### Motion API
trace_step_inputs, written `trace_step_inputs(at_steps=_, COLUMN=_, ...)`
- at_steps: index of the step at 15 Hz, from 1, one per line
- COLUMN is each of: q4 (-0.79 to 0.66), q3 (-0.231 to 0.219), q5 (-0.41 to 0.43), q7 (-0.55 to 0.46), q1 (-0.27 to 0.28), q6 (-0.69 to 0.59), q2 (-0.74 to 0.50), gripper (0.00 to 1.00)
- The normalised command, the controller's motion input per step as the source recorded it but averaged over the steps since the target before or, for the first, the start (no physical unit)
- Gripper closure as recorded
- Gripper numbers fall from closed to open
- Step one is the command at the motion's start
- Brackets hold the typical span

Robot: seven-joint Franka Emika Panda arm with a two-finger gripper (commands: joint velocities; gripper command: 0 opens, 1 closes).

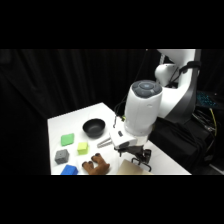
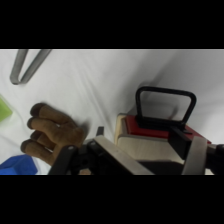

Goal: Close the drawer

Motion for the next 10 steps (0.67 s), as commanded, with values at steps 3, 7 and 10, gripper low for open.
trace_step_inputs(at_steps=3, q4=0.01, q3=0.039, q5=-0.118, q7=0.17, q1=-0.065, q6=-0.64, q2=-0.49, gripper=0.0)
trace_step_inputs(at_steps=7, q4=0.08, q3=0.097, q5=-0.031, q7=0.11, q1=-0.107, q6=-0.57, q2=-0.42, gripper=0.0)
trace_step_inputs(at_steps=10, q4=0.17, q3=0.1, q5=0.005, q7=0.08, q1=-0.125, q6=-0.42, q2=-0.28, gripper=0.0)
